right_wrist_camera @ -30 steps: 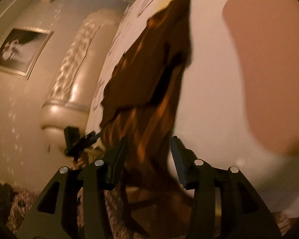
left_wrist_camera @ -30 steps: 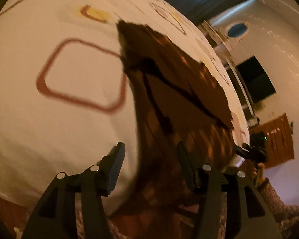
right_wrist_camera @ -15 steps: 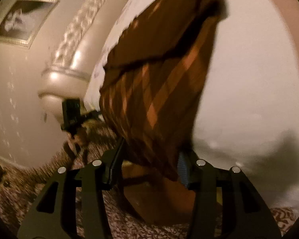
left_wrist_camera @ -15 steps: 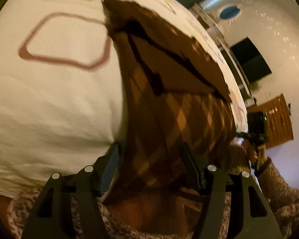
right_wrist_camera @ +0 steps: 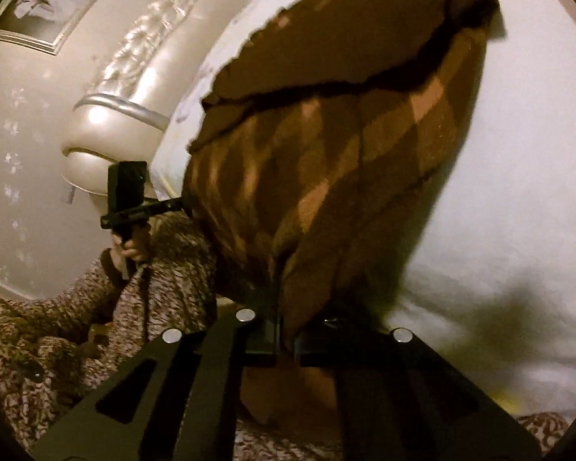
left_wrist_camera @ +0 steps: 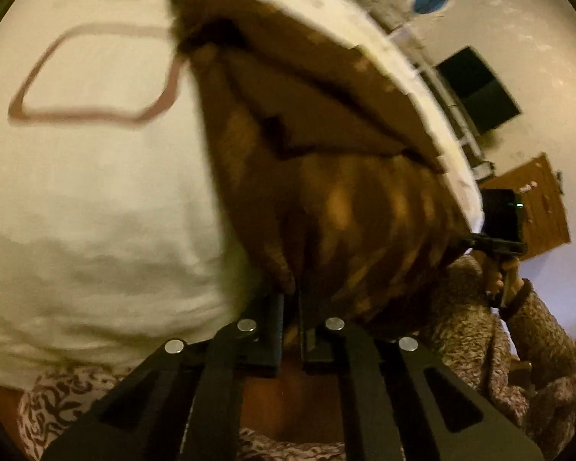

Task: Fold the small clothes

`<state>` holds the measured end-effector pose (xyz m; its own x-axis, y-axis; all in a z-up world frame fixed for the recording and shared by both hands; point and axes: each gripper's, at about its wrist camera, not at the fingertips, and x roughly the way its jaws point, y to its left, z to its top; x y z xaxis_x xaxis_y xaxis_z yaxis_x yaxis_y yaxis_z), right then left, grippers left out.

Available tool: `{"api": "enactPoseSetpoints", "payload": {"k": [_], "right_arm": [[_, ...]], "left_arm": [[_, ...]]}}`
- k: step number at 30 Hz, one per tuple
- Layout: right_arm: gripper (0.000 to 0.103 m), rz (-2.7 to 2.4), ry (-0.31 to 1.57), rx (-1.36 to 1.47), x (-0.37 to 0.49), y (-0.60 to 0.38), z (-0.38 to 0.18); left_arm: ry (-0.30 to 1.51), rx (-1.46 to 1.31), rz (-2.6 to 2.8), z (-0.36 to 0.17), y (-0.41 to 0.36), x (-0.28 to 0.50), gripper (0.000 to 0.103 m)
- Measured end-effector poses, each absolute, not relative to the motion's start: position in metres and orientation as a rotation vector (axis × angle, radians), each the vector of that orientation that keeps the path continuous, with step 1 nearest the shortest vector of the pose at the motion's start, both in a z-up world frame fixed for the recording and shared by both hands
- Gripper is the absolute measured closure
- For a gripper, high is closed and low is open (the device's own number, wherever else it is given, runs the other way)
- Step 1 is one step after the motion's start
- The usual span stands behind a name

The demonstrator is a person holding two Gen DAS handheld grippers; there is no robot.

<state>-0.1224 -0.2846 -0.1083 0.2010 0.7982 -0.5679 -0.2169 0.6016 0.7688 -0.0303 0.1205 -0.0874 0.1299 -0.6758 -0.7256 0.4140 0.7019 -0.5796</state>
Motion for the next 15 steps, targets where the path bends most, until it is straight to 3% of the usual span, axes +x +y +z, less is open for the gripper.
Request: {"api": "enactPoseSetpoints", "payload": {"k": [8,15], "right_arm": [[0.100,0.785,0.906,0.780,-0.100,-0.329,-0.055],[0.100,0.634,0.849,0.874,-0.029,-0.361,-0.074]], "left_arm": [[0.995,-0.519,-0.779,-0.035,0.147,0.021,0.098],[1.021,-0.590,-0.626,-0.058,0.145,0.102,0.100]]}}
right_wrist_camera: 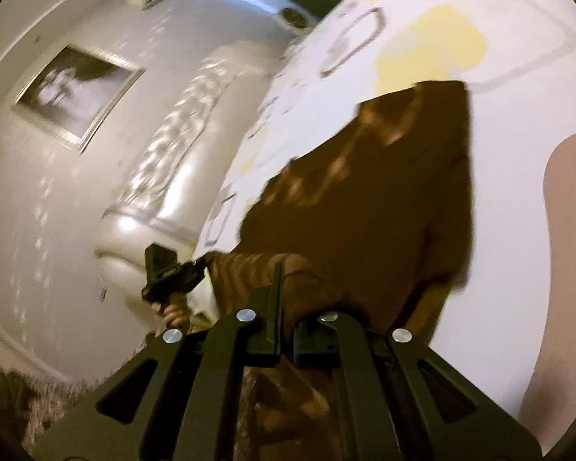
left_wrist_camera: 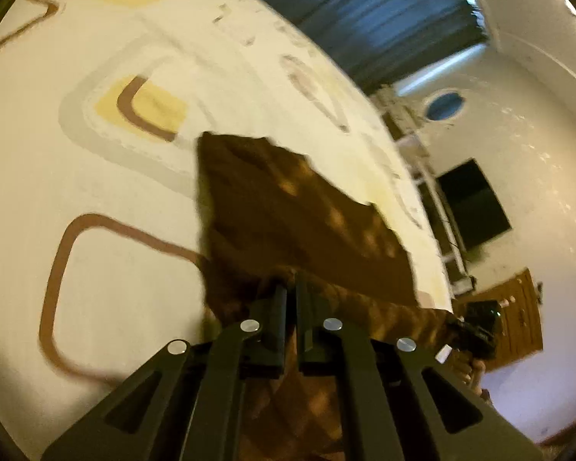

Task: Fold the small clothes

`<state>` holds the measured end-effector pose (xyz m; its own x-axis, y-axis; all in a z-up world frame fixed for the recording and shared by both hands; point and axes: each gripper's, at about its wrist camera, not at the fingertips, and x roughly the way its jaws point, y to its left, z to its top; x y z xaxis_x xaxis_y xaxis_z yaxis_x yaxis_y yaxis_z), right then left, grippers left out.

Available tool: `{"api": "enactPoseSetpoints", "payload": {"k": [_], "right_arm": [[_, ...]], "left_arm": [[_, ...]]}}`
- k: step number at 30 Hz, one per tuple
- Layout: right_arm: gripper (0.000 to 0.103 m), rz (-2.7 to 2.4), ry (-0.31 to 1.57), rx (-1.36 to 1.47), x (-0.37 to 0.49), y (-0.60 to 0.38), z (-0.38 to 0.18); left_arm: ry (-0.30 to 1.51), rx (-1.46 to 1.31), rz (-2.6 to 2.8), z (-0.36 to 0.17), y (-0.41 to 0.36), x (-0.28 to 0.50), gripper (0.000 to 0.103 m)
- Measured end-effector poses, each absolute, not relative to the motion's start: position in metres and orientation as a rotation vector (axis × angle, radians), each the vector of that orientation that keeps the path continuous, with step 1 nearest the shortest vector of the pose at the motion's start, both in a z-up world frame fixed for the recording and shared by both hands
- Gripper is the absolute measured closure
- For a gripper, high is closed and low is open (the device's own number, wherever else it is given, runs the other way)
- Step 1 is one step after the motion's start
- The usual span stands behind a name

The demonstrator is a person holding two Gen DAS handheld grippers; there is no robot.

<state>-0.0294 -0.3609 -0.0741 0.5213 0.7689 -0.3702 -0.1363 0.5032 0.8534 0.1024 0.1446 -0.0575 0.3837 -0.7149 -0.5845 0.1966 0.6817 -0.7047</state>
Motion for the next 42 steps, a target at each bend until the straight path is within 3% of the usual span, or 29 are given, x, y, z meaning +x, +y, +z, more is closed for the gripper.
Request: {"api": "enactPoseSetpoints", "payload": {"k": [4,9,11,13,14,15,17,24,32,38,40,42], "right_arm": [[0.100,0.526,0.924,0.928,-0.001,-0.362,-0.112],[0.100,0.515,0.946,0.983,0.001,-0.363,-0.132],[0.096,0.523,0.938,1.015,-0.004,-0.367,-0.130],[0.083,0.529,0.924,1.015,-0.016,-0.373,-0.123],[0.074,0.529,0.921,1.016,-0.020,-0.376,-0.121],[0.072,0.527,0.918,1.013,-0.029,-0.381,-0.117],[0.071,0.535,0.934,0.998,-0.048,-0.384,-0.113],[0.061,0.557,1.039,0.919,-0.107,-0.382,-0.120],[0.055,0.611,1.103,0.911,-0.124,-0.364,-0.139],[0.052,0.670,1.134,0.911,-0.120,-0.345,-0.146],[0.053,0.663,1.136,0.897,-0.118,-0.340,-0.146],[0.063,0.661,1.143,0.889,-0.116,-0.335,-0.146]], "left_arm": [[1.088,-0.605,-0.574,-0.093,0.130,0.124,0.100],[1.073,-0.667,-0.600,-0.099,0.136,0.124,0.100],[1.061,-0.649,-0.620,-0.093,0.139,0.117,0.099],[1.053,-0.636,-0.631,-0.086,0.144,0.109,0.098],[1.047,-0.618,-0.629,-0.082,0.147,0.101,0.095],[1.044,-0.605,-0.627,-0.079,0.150,0.096,0.092],[1.055,-0.571,-0.633,-0.077,0.156,0.079,0.075],[1.148,-0.569,-0.649,-0.089,0.176,0.015,0.066],[1.168,-0.607,-0.684,-0.104,0.168,-0.001,0.054],[1.166,-0.625,-0.728,-0.104,0.168,-0.009,0.052],[1.167,-0.599,-0.725,-0.104,0.165,-0.012,0.052],[1.165,-0.593,-0.716,-0.104,0.163,-0.011,0.052]]}}
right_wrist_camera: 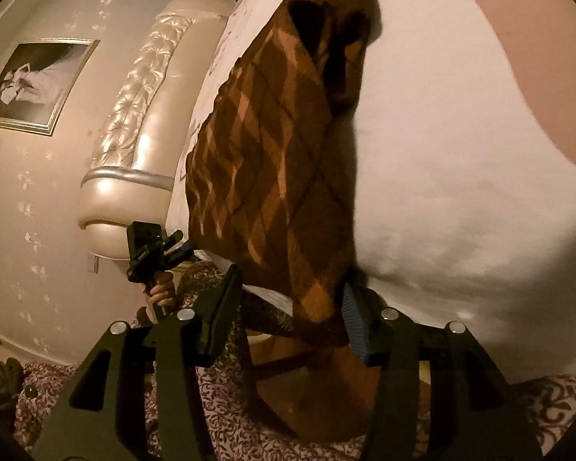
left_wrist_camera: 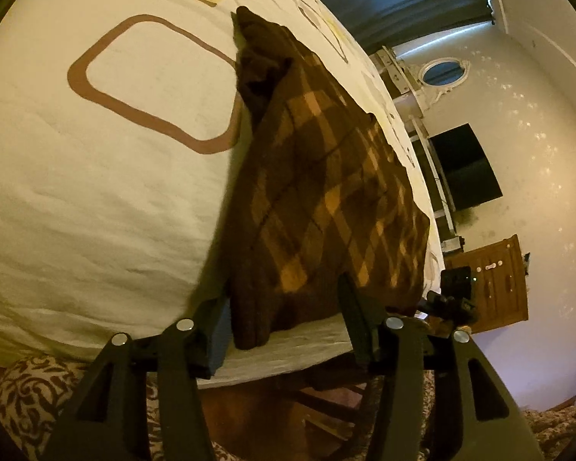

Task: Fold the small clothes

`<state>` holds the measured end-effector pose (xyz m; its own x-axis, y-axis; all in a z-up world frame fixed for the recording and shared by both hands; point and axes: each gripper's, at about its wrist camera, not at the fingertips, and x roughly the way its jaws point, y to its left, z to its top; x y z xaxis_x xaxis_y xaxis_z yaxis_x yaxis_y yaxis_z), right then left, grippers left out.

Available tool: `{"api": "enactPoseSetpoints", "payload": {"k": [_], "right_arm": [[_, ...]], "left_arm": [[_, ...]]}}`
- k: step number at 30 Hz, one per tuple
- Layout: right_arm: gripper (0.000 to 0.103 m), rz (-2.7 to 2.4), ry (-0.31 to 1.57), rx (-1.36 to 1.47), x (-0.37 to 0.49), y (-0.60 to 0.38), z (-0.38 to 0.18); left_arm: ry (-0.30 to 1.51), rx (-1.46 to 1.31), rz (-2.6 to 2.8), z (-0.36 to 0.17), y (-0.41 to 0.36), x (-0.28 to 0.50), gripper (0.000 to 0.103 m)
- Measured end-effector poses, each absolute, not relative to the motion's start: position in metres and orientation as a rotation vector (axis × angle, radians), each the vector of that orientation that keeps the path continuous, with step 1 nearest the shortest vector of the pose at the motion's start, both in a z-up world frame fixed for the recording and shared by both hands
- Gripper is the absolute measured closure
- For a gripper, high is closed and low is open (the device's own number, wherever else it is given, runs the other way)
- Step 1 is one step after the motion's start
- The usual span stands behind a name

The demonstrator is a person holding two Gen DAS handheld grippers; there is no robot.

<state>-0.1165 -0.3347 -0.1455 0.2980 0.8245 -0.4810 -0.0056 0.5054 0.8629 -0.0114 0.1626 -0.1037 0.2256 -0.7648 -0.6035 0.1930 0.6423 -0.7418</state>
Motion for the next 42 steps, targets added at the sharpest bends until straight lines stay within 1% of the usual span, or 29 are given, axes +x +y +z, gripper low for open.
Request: {"api": "enactPoseSetpoints", "payload": {"k": [1,2,3,5,6,8,11,12,13,15,16,17,18,19,20,21,24,25,26,27,28,32,37,42], "right_arm": [[0.068,0.656,1.147,0.879,-0.117,-0.333,-0.146],[0.079,0.655,1.151,0.873,-0.115,-0.330,-0.145],[0.087,0.661,1.155,0.864,-0.115,-0.328,-0.146],[0.090,0.670,1.148,0.841,-0.115,-0.324,-0.142],[0.092,0.674,1.145,0.837,-0.115,-0.322,-0.140],[0.093,0.685,1.138,0.829,-0.115,-0.318,-0.139],[0.093,0.681,1.148,0.829,-0.115,-0.314,-0.140],[0.090,0.680,1.153,0.844,-0.115,-0.314,-0.141],[0.090,0.678,1.155,0.856,-0.115,-0.314,-0.142],[0.089,0.672,1.160,0.872,-0.116,-0.315,-0.143],[0.088,0.674,1.162,0.881,-0.116,-0.315,-0.143],[0.082,0.677,1.164,0.903,-0.116,-0.315,-0.144],[0.073,0.680,1.166,0.915,-0.116,-0.316,-0.144],[0.069,0.680,1.170,0.922,-0.116,-0.317,-0.145],[0.061,0.677,1.176,0.923,-0.116,-0.316,-0.145],[0.060,0.676,1.181,0.922,-0.116,-0.315,-0.146],[0.059,0.670,1.196,0.911,-0.117,-0.311,-0.146],[0.059,0.661,1.194,0.900,-0.118,-0.310,-0.146],[0.067,0.650,1.190,0.885,-0.118,-0.310,-0.146],[0.086,0.637,1.193,0.872,-0.118,-0.309,-0.145],[0.093,0.629,1.194,0.865,-0.118,-0.309,-0.145],[0.095,0.584,1.147,0.859,-0.123,-0.318,-0.135],[0.096,0.575,1.050,0.913,-0.139,-0.337,-0.110],[0.096,0.625,0.957,0.948,-0.161,-0.346,-0.075]], "left_arm": [[1.167,-0.595,-0.711,-0.103,0.162,-0.011,0.052],[1.168,-0.596,-0.709,-0.102,0.164,-0.011,0.053],[1.169,-0.591,-0.706,-0.101,0.165,-0.011,0.054],[1.172,-0.587,-0.701,-0.101,0.165,-0.011,0.057],[1.173,-0.595,-0.700,-0.101,0.165,-0.011,0.057],[1.173,-0.608,-0.691,-0.102,0.166,-0.011,0.057],[1.165,-0.630,-0.681,-0.105,0.163,-0.011,0.054],[1.163,-0.628,-0.685,-0.104,0.163,-0.011,0.054],[1.162,-0.623,-0.686,-0.104,0.163,-0.012,0.054],[1.167,-0.598,-0.669,-0.103,0.162,-0.012,0.064],[1.178,-0.572,-0.654,-0.104,0.162,-0.013,0.081],[1.191,-0.560,-0.651,-0.105,0.162,-0.012,0.098],[1.204,-0.559,-0.650,-0.106,0.162,-0.012,0.098],[1.206,-0.564,-0.646,-0.107,0.162,-0.012,0.098],[1.203,-0.559,-0.643,-0.106,0.162,-0.012,0.098],[1.200,-0.548,-0.639,-0.105,0.161,-0.012,0.098],[1.211,-0.543,-0.625,-0.104,0.159,-0.011,0.098],[1.215,-0.553,-0.624,-0.105,0.160,-0.011,0.098],[1.217,-0.565,-0.623,-0.105,0.161,-0.010,0.098],[1.218,-0.575,-0.623,-0.106,0.161,-0.010,0.098],[1.218,-0.582,-0.624,-0.107,0.161,-0.010,0.098],[1.193,-0.562,-0.654,-0.098,0.159,-0.016,0.098],[1.097,-0.556,-0.747,-0.067,0.157,-0.031,0.099],[1.001,-0.643,-0.835,-0.036,0.167,-0.052,0.098]]}}
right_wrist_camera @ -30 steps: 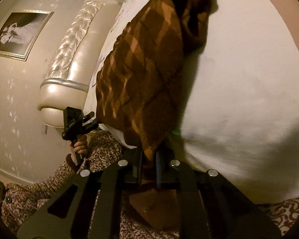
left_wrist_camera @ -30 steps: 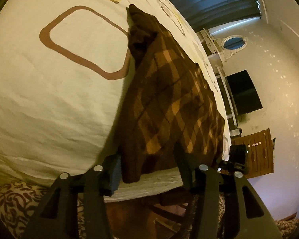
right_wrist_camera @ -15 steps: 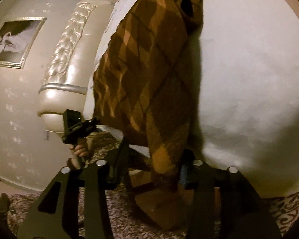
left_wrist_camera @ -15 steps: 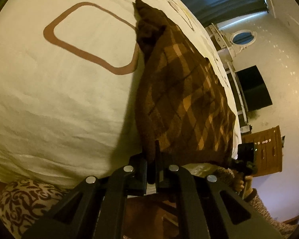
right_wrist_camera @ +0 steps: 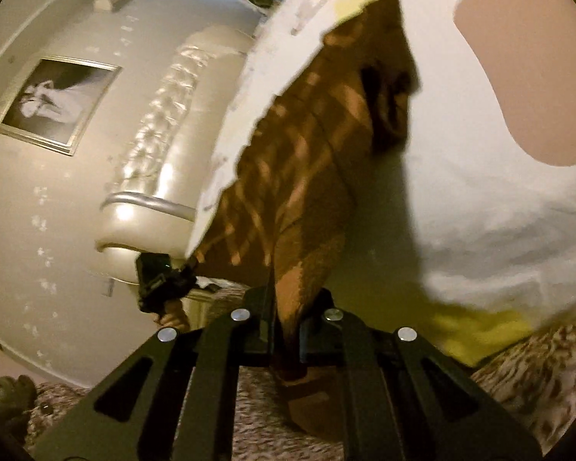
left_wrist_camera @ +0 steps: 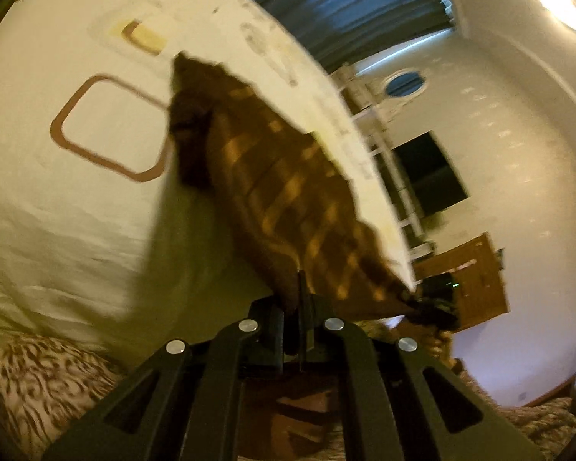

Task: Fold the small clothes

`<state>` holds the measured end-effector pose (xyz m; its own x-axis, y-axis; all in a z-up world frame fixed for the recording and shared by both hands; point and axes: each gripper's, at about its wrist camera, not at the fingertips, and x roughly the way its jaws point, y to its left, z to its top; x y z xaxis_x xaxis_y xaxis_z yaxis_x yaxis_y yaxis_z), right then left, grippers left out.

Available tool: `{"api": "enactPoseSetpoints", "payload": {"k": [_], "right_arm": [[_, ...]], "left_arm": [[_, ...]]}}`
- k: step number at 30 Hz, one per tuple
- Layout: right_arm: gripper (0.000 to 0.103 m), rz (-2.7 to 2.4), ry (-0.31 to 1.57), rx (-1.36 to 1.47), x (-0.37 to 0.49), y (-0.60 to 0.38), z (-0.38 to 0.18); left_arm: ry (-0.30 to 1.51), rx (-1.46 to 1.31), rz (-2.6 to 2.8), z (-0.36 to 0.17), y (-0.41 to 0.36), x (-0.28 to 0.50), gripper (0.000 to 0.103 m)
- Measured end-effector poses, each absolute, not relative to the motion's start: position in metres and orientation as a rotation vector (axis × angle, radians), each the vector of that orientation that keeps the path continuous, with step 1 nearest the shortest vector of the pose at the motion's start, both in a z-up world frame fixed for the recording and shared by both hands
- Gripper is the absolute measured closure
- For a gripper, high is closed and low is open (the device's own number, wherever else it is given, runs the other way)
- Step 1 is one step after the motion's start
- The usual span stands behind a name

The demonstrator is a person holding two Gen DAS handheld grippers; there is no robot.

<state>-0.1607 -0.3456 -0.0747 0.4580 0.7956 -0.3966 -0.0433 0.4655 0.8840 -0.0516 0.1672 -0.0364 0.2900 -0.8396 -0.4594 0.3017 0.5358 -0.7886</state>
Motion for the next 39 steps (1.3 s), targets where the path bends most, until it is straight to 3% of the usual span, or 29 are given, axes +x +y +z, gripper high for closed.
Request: {"api": "enactPoseSetpoints", "payload": {"k": [8,17,28,39], "right_arm": [[0.096,0.692,0.819,1.039,-0.190,-0.367,-0.030],[0.098,0.705,0.776,1.064,-0.179,-0.373,-0.014],[0.099,0.675,0.665,1.088,-0.069,-0.396,0.010],[0.099,0.477,0.769,1.203,0.054,-0.426,-0.060]], "left_arm": [[0.838,-0.780,-0.965,0.013,0.182,-0.085,0.098],[0.787,-0.903,-0.926,0.022,0.182,-0.062,0.098],[0.770,-0.985,-0.784,0.013,0.159,0.074,0.098],[0.909,-1.006,-0.608,-0.054,0.130,0.193,0.098]]}}
